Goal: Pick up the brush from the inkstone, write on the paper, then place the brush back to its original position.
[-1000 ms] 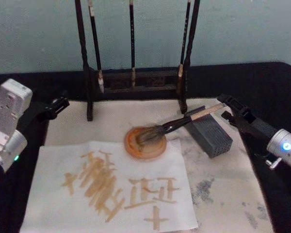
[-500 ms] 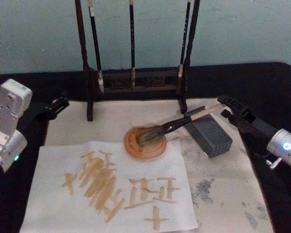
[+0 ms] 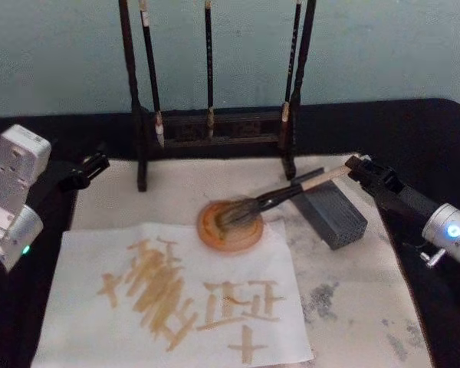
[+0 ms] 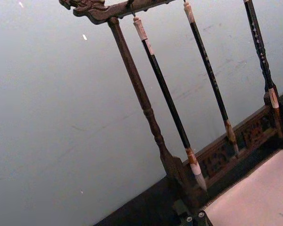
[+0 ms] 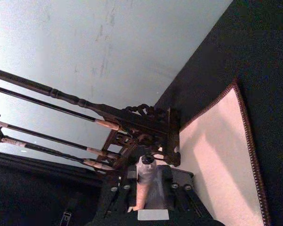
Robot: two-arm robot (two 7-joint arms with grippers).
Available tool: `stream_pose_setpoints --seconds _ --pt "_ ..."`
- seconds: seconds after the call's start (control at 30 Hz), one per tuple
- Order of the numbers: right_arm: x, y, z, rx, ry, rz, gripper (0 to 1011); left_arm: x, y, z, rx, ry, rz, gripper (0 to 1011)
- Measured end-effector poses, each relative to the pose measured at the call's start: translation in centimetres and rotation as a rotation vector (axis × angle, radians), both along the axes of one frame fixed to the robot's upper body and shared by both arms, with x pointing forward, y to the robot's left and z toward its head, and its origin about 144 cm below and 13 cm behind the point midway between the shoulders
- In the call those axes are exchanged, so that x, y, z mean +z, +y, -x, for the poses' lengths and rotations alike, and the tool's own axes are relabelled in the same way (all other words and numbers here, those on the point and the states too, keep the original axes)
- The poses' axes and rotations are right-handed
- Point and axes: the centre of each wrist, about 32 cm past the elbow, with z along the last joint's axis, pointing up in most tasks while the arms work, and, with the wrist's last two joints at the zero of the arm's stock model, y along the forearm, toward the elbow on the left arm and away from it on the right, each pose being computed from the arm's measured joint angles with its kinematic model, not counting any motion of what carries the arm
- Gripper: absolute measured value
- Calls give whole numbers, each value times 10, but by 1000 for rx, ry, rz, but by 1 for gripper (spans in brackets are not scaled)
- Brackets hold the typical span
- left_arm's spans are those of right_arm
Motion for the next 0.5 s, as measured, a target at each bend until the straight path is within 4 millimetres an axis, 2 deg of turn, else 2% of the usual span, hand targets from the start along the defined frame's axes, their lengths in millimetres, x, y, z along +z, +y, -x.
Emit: stream_pose_setpoints --seconds 0.1,0.23,0.5 --pt "0 0 0 0 0 0 262 0 0 0 0 0 0 1002" --pt "0 0 0 0 -1 -1 179 0 0 0 0 0 0 1002" --pt "0 0 0 0 -1 -1 176 0 0 0 0 0 0 1002"
